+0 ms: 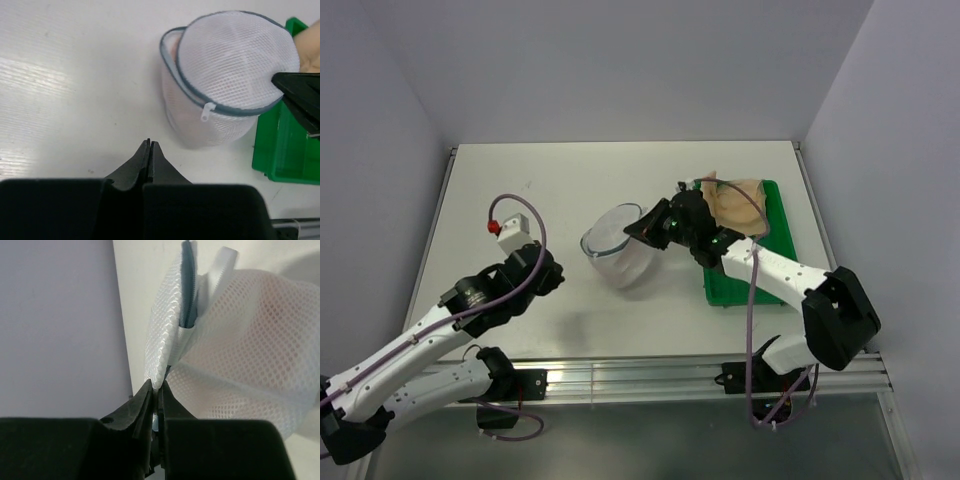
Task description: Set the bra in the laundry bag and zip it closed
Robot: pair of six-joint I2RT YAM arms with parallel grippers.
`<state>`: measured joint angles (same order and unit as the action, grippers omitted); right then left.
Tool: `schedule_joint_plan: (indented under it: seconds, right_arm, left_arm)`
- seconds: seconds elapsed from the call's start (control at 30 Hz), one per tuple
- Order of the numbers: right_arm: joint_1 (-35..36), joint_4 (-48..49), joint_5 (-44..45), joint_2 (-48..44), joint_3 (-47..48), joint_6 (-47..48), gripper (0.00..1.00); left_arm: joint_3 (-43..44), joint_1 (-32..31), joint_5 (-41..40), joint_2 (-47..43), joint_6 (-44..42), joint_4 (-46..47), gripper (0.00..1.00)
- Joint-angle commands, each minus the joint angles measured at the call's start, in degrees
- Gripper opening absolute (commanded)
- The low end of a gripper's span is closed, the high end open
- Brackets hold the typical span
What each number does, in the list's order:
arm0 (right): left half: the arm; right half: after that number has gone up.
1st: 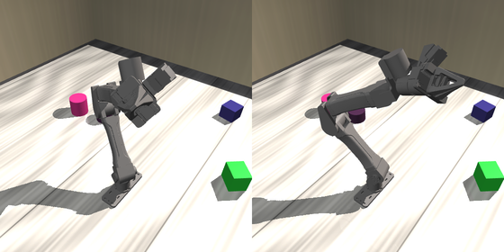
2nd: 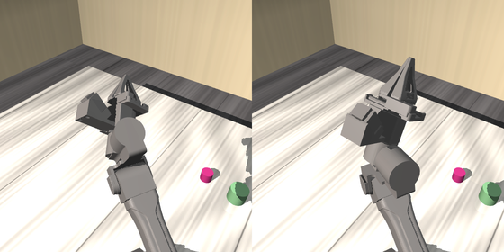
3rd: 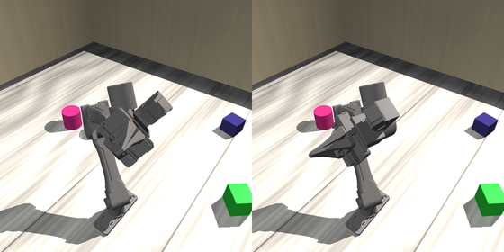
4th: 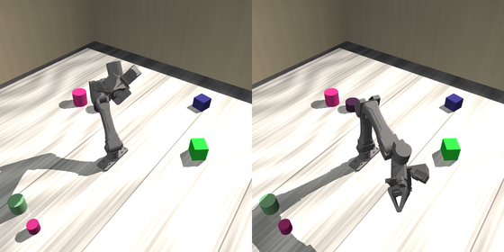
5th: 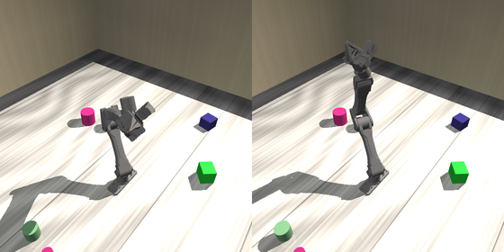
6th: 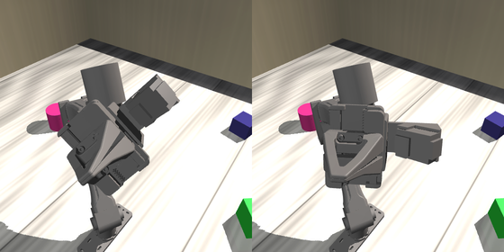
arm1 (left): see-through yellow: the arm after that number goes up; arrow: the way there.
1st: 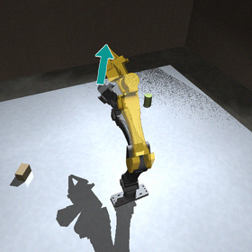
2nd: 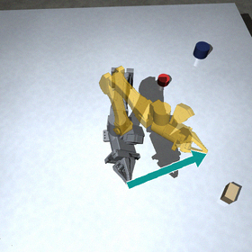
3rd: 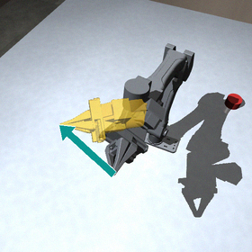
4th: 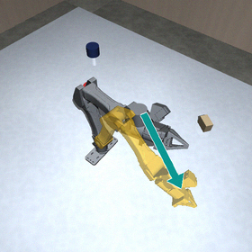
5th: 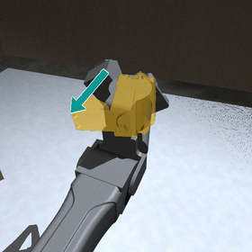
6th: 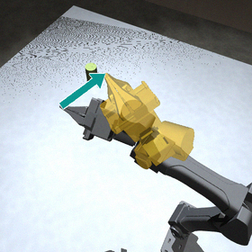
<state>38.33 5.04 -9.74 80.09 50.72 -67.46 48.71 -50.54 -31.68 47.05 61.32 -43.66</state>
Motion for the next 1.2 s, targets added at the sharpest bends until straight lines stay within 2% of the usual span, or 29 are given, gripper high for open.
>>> schedule_joint_plan:
  seconds: [0.0,0.1,0.17,0.23,0.4,0.43,0.47,0.5,0.57,0.73,0.87,1.17]
  right_arm:
    - [-2.99,1.39,-6.87,2.60,7.35,5.14,0.00]
    - [-2.56,-3.09,-8.89,6.21,12.73,7.69,0.09]
    - [-2.12,-3.89,-9.07,7.26,13.88,8.31,0.23]
    - [-1.76,-4.60,-8.64,7.09,14.41,8.66,0.23]
    - [-2.03,-6.27,-7.58,5.95,13.79,8.75,0.24]
    - [-2.03,-6.09,-7.58,5.86,13.62,8.58,0.24]
    - [-2.03,-5.92,-7.58,5.78,13.09,8.40,0.24]
    - [-2.11,-5.66,-7.75,5.77,12.92,8.22,0.23]
    - [-2.20,-5.57,-8.02,5.86,12.56,8.13,0.23]
    - [-3.17,-5.92,-9.60,6.04,12.39,8.75,0.23]
    - [-3.87,-6.53,-10.39,5.95,12.39,9.45,0.22]
    - [-4.49,-6.79,-12.23,6.30,12.56,9.98,0.22]
  left_arm:
    - [-0.63,4.22,1.70,-1.96,-4.45,0.84,0.00]
    - [-1.51,4.67,5.92,-0.30,-6.73,6.63,0.00]
    - [-1.60,4.49,8.29,1.72,-7.53,9.10,0.00]
    - [-1.77,4.49,9.97,2.69,-8.41,12.96,0.00]
    - [-1.33,4.49,12.52,5.60,-9.29,15.61,0.01]
    - [-2.29,4.49,14.35,5.95,-9.72,18.06,0.05]
    - [-3.08,4.49,15.15,6.12,-9.73,19.65,0.19]
    - [-3.88,4.49,15.68,6.21,-9.64,21.49,0.26]
    - [-6.51,4.49,16.65,7.00,-9.55,26.14,0.34]
    - [-8.97,4.84,18.49,10.52,-9.64,30.91,0.38]
    - [-11.88,7.47,21.83,10.17,-9.90,35.48,0.43]
    - [-15.83,13.80,30.00,10.08,-13.51,42.77,0.41]
